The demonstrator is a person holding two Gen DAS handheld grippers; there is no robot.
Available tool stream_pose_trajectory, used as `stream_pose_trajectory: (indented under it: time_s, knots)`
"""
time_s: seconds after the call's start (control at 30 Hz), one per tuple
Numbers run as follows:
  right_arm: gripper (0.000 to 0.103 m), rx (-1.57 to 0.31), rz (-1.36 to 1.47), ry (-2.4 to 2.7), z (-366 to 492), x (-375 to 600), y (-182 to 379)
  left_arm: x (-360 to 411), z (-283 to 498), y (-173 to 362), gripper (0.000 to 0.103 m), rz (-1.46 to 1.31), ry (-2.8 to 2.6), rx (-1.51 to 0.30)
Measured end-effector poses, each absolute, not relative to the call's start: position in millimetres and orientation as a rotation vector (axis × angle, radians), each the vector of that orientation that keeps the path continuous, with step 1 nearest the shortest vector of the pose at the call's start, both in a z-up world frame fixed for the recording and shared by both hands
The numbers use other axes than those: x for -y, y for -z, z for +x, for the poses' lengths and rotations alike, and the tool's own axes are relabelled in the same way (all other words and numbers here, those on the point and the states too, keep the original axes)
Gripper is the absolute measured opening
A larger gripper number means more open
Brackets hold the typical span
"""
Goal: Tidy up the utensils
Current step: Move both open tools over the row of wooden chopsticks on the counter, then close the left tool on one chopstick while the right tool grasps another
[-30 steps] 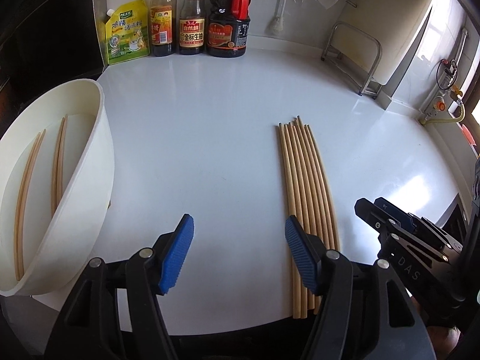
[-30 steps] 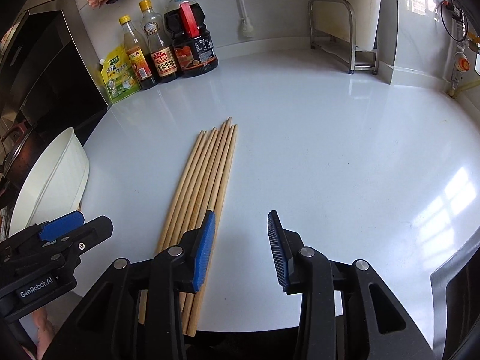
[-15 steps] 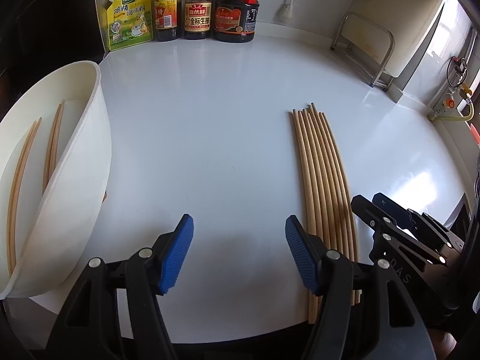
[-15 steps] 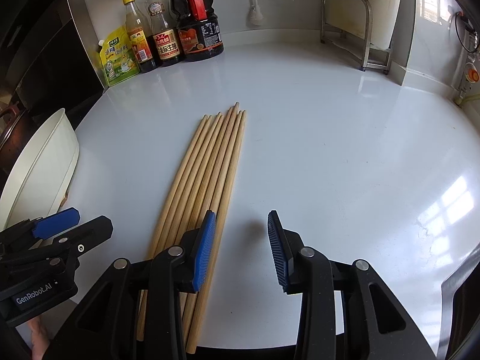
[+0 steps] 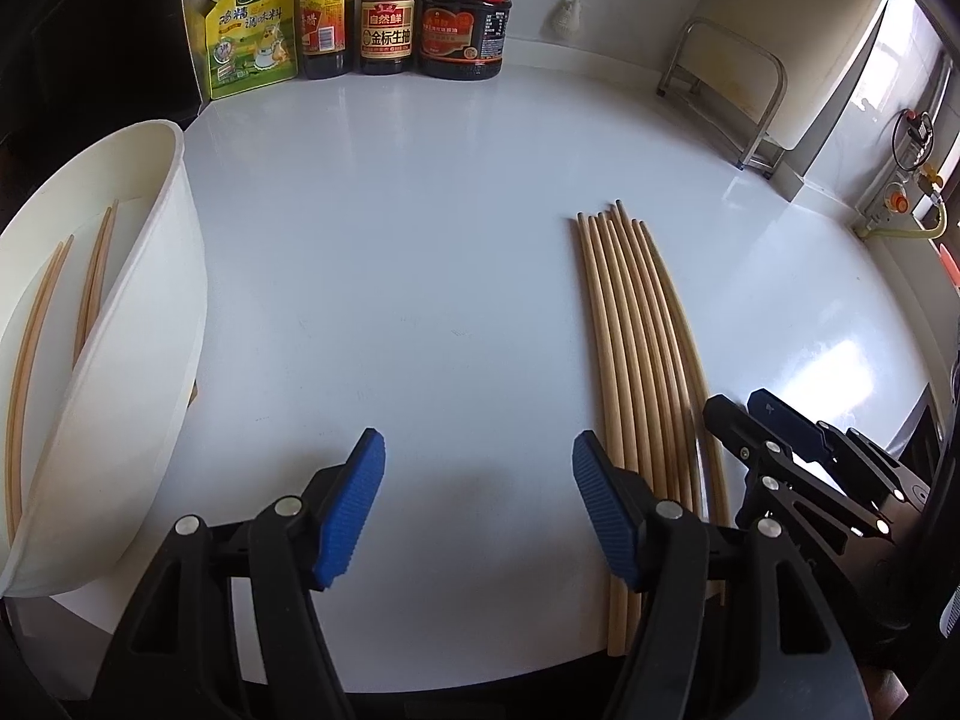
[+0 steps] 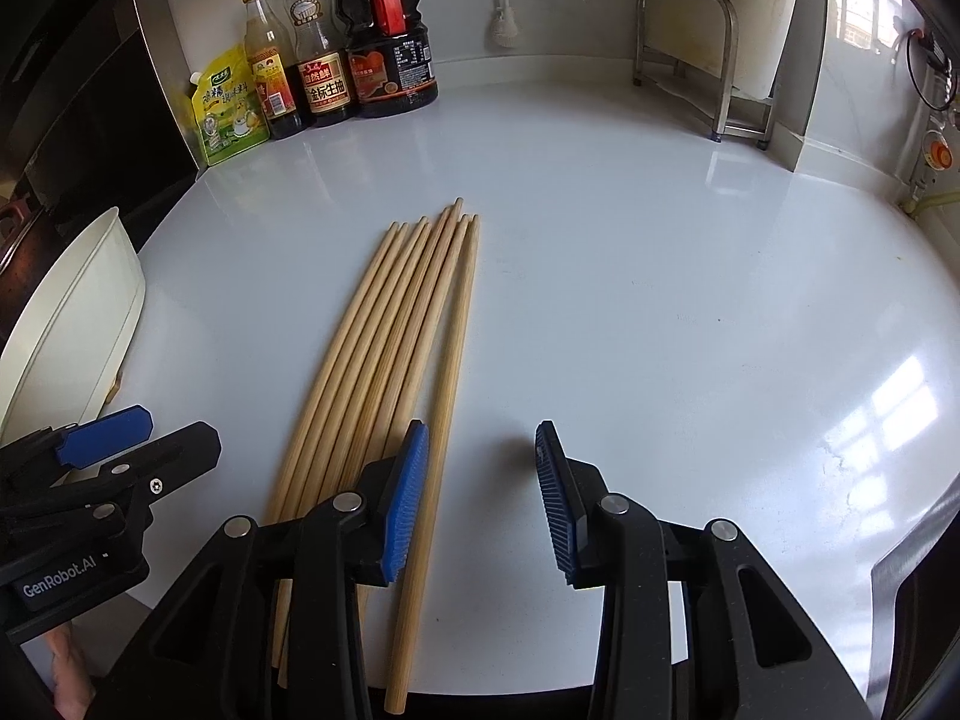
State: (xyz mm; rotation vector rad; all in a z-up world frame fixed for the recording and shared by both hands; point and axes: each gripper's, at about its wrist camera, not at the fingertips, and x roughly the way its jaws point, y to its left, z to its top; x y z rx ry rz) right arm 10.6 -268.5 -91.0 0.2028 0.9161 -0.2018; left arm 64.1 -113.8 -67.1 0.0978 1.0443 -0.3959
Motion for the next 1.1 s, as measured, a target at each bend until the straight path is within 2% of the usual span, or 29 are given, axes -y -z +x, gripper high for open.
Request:
stream_pose_trajectory:
  time_s: [1.1]
  knots:
    - [0.036,-0.89,0.252,0.266,-6,308,94,153,72,82,0.071,0.182,0.391,-1.024]
